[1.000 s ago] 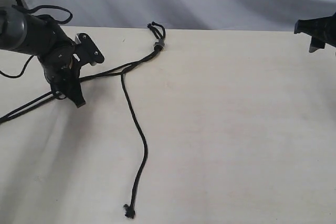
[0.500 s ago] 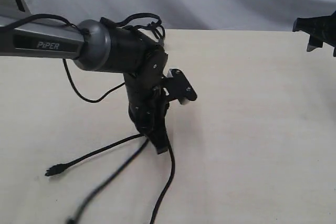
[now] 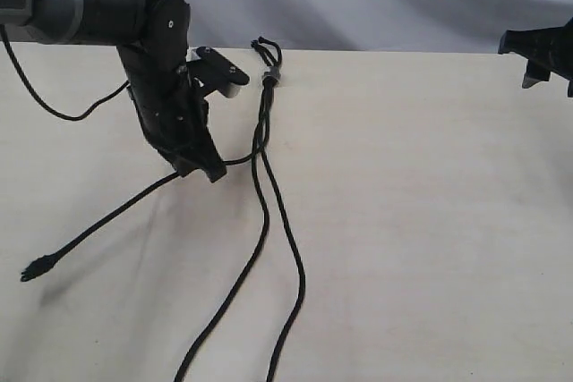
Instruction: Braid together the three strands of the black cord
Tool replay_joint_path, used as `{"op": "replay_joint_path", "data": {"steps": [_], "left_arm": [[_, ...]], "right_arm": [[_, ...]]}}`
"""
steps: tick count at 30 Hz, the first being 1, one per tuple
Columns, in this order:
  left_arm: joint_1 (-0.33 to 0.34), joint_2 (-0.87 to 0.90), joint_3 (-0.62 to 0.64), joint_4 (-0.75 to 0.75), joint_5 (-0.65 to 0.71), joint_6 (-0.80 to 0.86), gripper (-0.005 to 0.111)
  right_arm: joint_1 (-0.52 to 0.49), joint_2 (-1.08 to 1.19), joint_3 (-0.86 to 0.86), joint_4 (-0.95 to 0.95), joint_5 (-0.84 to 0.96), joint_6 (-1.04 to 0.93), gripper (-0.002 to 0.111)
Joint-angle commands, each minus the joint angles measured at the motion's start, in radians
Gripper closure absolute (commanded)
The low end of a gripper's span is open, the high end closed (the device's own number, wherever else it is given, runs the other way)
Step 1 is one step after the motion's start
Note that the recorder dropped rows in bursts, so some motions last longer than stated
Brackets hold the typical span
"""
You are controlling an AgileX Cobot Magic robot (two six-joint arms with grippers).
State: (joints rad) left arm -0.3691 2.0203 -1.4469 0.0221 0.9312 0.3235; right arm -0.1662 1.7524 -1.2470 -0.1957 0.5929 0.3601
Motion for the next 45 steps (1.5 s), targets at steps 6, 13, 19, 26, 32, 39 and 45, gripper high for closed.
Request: {"op": "replay_joint_path", "data": {"steps": [6,13,19,26,32,39,45], "left_arm": [[0.040,0.091,0.067,-0.022,-0.073,-0.008,0.107],[0.040,0.103,0.067,-0.022,-0.076,-0.010,0.106],[0.040,0.101,0.067,-0.057,-0.055,-0.018,0.081],[0.052,0.054,0.063,-0.022,-0.023,-0.019,0.059],[0.163,-0.140,0.083,-0.058,-0.105,-0.071,0.067],[0.302,-0.357,0.216,-0.104,-0.271,-0.071,0.103],[0.324,-0.458,0.263,-0.109,-0.314,-0.071,0.106]], "right_arm": [[-0.001,-0.007,0.003,0.012,-0.008,-0.010,0.055],[0.050,-0.007,0.003,0.036,0.019,-0.103,0.055],[0.181,-0.007,0.003,0.182,0.059,-0.244,0.055],[0.391,-0.007,0.003,0.224,0.144,-0.276,0.055],[0.617,0.005,0.004,0.251,0.177,-0.278,0.055],[0.866,0.136,-0.028,0.251,0.107,-0.240,0.055],[0.960,0.299,-0.167,0.251,0.140,-0.159,0.055]]}}
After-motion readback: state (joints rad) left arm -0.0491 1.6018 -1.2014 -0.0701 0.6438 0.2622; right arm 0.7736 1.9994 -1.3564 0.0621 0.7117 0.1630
